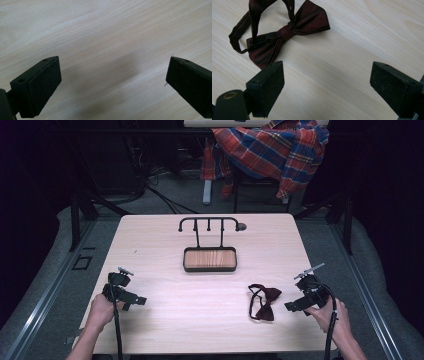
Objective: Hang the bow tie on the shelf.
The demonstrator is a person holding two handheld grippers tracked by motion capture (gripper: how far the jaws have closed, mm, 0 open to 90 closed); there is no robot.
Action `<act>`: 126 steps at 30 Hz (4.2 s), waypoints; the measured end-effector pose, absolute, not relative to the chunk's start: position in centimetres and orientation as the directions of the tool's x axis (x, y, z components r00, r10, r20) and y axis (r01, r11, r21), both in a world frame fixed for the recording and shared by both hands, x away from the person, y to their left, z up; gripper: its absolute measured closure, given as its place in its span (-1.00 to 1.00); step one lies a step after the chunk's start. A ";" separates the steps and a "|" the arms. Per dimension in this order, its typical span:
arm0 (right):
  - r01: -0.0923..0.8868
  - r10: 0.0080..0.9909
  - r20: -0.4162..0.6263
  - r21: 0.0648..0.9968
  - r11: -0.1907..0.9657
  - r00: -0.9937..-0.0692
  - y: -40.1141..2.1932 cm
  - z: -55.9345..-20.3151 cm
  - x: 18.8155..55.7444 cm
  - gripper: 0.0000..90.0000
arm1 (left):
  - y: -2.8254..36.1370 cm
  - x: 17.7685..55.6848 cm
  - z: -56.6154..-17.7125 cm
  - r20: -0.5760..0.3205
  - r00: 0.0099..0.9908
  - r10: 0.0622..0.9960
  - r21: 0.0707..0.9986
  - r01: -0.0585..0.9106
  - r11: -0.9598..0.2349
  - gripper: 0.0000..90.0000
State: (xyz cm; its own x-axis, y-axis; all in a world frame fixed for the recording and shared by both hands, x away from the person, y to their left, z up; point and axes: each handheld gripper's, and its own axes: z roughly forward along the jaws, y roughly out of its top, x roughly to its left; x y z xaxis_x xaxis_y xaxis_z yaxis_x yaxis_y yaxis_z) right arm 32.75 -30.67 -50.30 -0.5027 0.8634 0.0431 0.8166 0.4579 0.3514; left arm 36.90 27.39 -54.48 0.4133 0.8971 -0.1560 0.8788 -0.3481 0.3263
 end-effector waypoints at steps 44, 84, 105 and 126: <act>0.753 0.813 0.068 0.426 0.501 -0.579 -28.2 -50.2 34.4 -1.00 | 27.3 36.9 -54.6 -0.158 0.426 0.891 0.326 0.874 -0.360 -1.00; 0.674 0.738 0.008 0.414 0.611 -0.674 -23.4 -50.8 37.6 -0.27 | 27.2 37.0 -54.7 -0.160 0.435 0.886 0.317 0.873 -0.371 -1.00; 0.677 0.730 0.006 0.382 0.630 -0.683 -22.9 -51.6 37.3 0.44 | 27.0 37.1 -54.8 -0.155 0.438 0.885 0.307 0.873 -0.378 -1.00; 0.664 0.716 0.000 0.374 0.648 -0.699 -22.8 -51.7 37.2 0.92 | 26.9 37.1 -55.0 -0.160 0.445 0.881 0.299 0.872 -0.387 -1.00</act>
